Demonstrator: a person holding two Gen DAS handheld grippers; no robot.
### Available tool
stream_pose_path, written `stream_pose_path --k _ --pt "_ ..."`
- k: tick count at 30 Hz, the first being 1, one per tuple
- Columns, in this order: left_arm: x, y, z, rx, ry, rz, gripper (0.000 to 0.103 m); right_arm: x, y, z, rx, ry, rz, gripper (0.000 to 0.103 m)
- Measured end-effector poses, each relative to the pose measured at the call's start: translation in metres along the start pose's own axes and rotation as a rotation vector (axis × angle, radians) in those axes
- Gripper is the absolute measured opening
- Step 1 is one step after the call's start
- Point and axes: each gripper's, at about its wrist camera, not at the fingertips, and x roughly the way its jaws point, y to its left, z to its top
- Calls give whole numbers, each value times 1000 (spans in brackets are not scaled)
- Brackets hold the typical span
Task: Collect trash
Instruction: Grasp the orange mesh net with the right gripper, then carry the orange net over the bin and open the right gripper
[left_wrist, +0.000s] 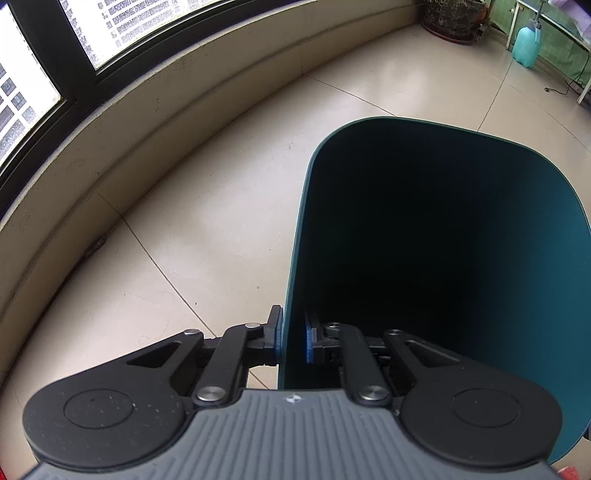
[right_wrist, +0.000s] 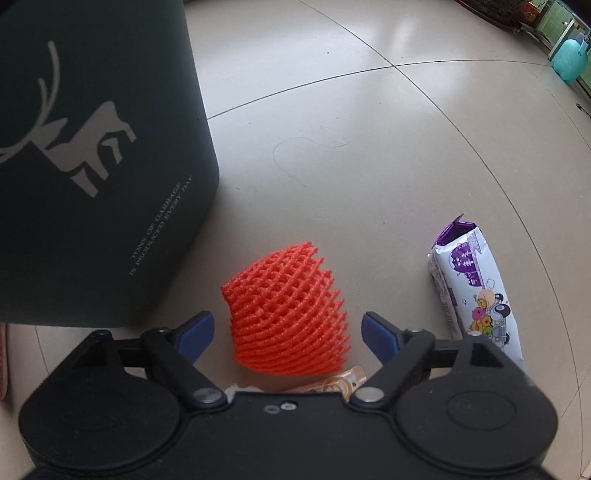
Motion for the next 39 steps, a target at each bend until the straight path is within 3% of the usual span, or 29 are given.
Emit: stream_pose_path --k 1,2,3,5,6,9,16,22,27,30,35,39 --pt "0 0 -1 -3 -4 -4 11 6 1 1 6 16 -6 79" --pt "3 1 -1 -7 -4 -9 11 12 3 1 6 28 -21 67" --pt "9 6 -1 -8 -4 -13 11 14 4 1 9 28 -39 48" --pt "14 9 -2 -1 -2 -13 11 14 3 -1 31 36 -40 34" --pt "16 9 -2 -1 2 -15 11 13 0 -2 44 34 -29 20" --pt "19 10 -3 4 10 -21 11 1 -9 -6 79 9 -21 10" --pt "21 14 1 -2 22 -33 11 -82 -27 -8 102 -42 38 9" --pt "21 18 8 -10 35 -32 7 -216 -32 26 75 -226 58 9" --pt "22 20 12 -9 54 -35 7 -303 -10 50 1 -350 155 10" --pt "21 23 18 -11 74 -45 7 -310 11 61 -22 -342 211 10" --pt "19 30 24 -8 71 -68 7 -272 51 75 -99 -274 240 10" --pt "21 33 29 -5 71 -70 7 -235 85 84 -145 -188 208 10"
